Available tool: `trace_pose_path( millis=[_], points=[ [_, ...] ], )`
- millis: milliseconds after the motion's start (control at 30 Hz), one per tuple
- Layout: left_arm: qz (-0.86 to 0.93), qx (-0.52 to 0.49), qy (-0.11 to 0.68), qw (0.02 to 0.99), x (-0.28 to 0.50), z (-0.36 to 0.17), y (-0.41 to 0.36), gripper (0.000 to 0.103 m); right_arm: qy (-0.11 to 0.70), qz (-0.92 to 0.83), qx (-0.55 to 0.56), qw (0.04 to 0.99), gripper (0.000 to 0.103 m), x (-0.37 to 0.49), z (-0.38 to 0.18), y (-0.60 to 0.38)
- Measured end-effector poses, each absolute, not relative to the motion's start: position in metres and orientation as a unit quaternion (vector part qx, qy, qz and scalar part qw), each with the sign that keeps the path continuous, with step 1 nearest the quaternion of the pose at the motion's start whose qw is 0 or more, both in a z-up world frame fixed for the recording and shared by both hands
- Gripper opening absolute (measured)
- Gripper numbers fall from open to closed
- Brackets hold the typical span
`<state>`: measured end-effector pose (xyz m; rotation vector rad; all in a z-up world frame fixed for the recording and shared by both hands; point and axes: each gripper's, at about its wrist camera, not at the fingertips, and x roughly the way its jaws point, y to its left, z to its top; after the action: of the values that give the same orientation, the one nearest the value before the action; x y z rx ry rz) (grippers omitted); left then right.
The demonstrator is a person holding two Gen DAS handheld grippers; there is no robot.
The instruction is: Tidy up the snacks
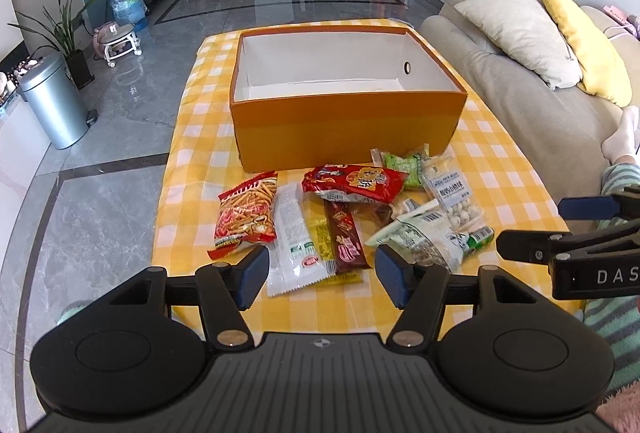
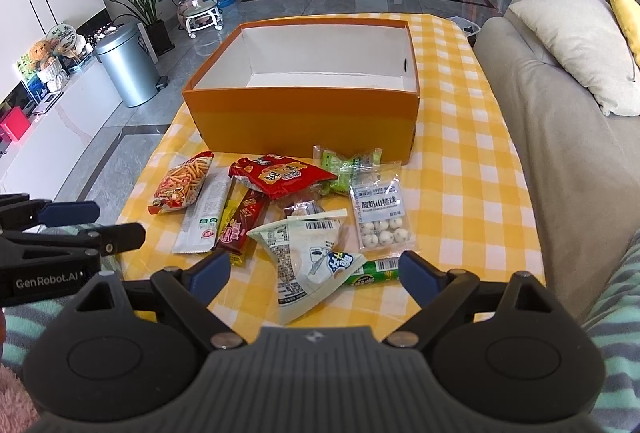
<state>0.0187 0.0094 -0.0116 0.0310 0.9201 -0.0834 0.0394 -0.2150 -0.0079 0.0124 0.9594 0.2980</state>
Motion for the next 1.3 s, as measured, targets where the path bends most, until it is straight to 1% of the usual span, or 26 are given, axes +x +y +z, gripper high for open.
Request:
trace_pose_path(
  millis=[167, 267, 400, 500, 633, 700, 833, 1033, 1100, 1267, 1300],
  points=[
    [-0.033, 0.020, 0.457, 0.888, 0.037, -0.019, 0.020, 0.073, 0.473, 0.153, 0.009, 0.868, 0.076, 0.052, -0.020, -0.213],
    [-0.033, 0.024, 0.469, 0.883, 0.050, -0.025, 0.028, 0.074, 0.483, 0.159, 0.003, 0.861, 0.076, 0.063, -0.030, -0.208],
    [-0.028, 0.003, 0.488, 0.872, 0.069, -0.038, 0.047, 0.075, 0.506, 0.169, -0.008, 0.846, 0.077, 0.081, -0.047, -0.196],
    [-0.010, -0.004, 0.488, 0.873, 0.081, -0.046, 0.060, 0.075, 0.519, 0.172, -0.024, 0.837, 0.077, 0.092, -0.060, -0.185],
    [-0.005, -0.037, 0.495, 0.868, 0.101, -0.061, 0.077, 0.075, 0.530, 0.176, -0.042, 0.828, 0.076, 0.104, -0.073, -0.175],
    [-0.007, -0.037, 0.504, 0.863, 0.110, -0.070, 0.081, 0.075, 0.534, 0.177, -0.049, 0.825, 0.071, 0.109, -0.078, -0.171],
    [-0.011, -0.023, 0.523, 0.852, 0.125, -0.088, 0.080, 0.077, 0.547, 0.179, -0.053, 0.816, 0.065, 0.118, -0.086, -0.167],
    [-0.016, -0.031, 0.539, 0.842, 0.136, -0.104, 0.083, 0.077, 0.565, 0.174, -0.042, 0.805, 0.063, 0.126, -0.098, -0.168],
    [-0.011, -0.029, 0.543, 0.839, 0.138, -0.107, 0.083, 0.077, 0.565, 0.175, -0.041, 0.805, 0.060, 0.128, -0.099, -0.167],
    [-0.005, -0.027, 0.543, 0.839, 0.142, -0.113, 0.081, 0.078, 0.563, 0.177, -0.043, 0.806, 0.058, 0.129, -0.101, -0.168],
    [-0.004, -0.024, 0.544, 0.839, 0.143, -0.114, 0.081, 0.076, 0.563, 0.177, -0.044, 0.806, 0.057, 0.129, -0.101, -0.168]
  ],
)
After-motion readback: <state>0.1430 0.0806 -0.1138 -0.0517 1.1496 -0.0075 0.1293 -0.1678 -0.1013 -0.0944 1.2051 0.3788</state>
